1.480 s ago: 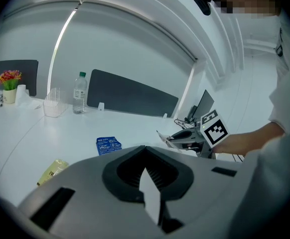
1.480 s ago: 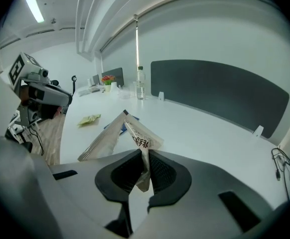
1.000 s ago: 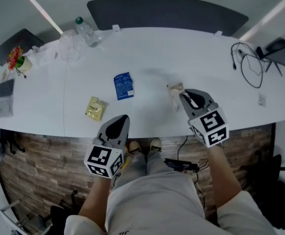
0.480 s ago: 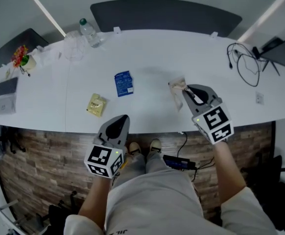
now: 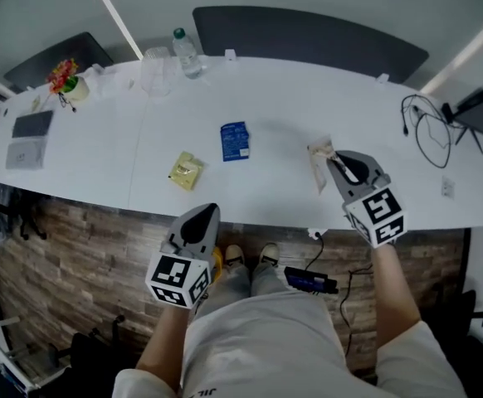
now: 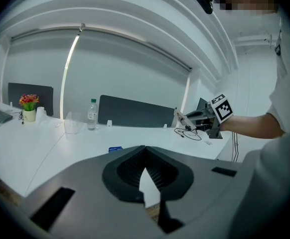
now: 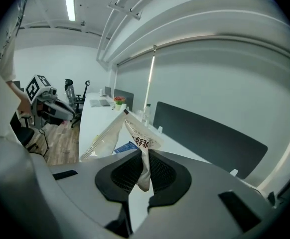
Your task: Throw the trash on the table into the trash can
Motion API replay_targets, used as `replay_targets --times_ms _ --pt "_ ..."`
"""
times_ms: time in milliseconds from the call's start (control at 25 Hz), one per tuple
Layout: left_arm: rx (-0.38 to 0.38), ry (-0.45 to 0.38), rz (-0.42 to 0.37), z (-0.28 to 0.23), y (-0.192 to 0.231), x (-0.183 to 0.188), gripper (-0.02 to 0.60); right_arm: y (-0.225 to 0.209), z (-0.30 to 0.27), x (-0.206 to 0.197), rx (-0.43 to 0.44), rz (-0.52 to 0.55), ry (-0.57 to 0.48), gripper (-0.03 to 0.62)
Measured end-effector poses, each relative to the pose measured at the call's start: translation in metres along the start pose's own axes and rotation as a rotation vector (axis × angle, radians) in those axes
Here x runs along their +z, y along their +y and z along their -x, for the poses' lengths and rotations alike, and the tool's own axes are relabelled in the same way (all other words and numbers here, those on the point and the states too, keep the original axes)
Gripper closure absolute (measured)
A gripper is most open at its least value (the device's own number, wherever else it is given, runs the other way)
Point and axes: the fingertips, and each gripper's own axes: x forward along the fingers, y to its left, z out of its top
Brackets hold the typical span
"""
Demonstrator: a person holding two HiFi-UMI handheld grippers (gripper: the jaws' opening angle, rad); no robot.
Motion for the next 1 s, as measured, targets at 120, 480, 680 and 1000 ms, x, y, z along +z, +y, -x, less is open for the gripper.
replay_targets --times_ms 120,480,680,1000 --pt "0.041 -0.012 0.013 0.019 0.008 -0.002 0.581 0.016 -0.005 -0.005 0.036 -0.032 -0.022 0.543" --pt "0.215 -0.031 0.077 0.064 0.036 -0.017 0.581 0.069 -0.036 -0.002 0.194 -0.041 -0.031 0.543" --pt "0.295 -0.056 0.113 0.097 0.051 -0.029 0.581 0.116 -0.053 0.006 0.298 0.009 -0.025 0.543" --pt "0.453 -0.108 0.163 0.192 0.081 -0.048 0.581 0.223 -0.079 0.038 0.475 0.078 -0.053 0.543"
